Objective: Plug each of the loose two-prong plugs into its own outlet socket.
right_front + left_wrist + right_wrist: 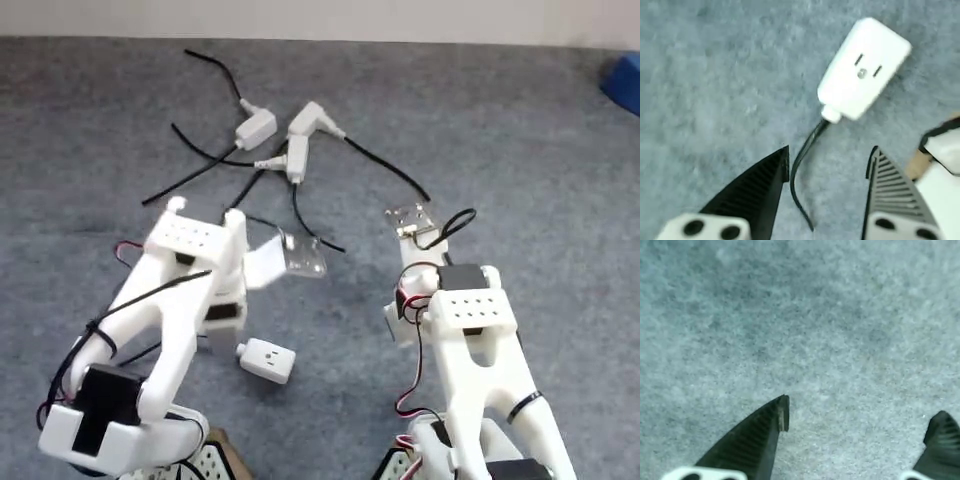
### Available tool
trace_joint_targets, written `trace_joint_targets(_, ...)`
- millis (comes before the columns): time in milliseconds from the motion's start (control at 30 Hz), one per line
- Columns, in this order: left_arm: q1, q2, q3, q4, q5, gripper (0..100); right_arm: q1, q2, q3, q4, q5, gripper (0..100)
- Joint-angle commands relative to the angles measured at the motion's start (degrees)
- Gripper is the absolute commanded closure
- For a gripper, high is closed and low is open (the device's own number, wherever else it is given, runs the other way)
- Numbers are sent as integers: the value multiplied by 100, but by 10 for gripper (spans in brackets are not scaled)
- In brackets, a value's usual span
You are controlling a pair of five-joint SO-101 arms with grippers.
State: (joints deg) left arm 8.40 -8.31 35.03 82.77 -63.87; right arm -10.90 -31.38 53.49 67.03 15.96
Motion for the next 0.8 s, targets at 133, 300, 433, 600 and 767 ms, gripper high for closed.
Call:
trace_joint_targets(133,875,-31,567,-1081,563,737,-48,-171,-13,-31,-18,595)
trace_joint_targets(300,1235,-22,382,-1090,668,737,-48,-171,-13,-31,-18,595)
trace_joint_targets(433,1209,-13,22,-1055,668,737,-48,-171,-13,-31,-18,595)
trace_joint_targets(600,945,-4,-479,-1055,659,737,-48,-171,-13,-31,-18,595)
trace_joint_targets(767,567,4,-690,-1090,615,737,-48,-171,-13,-31,-18,595)
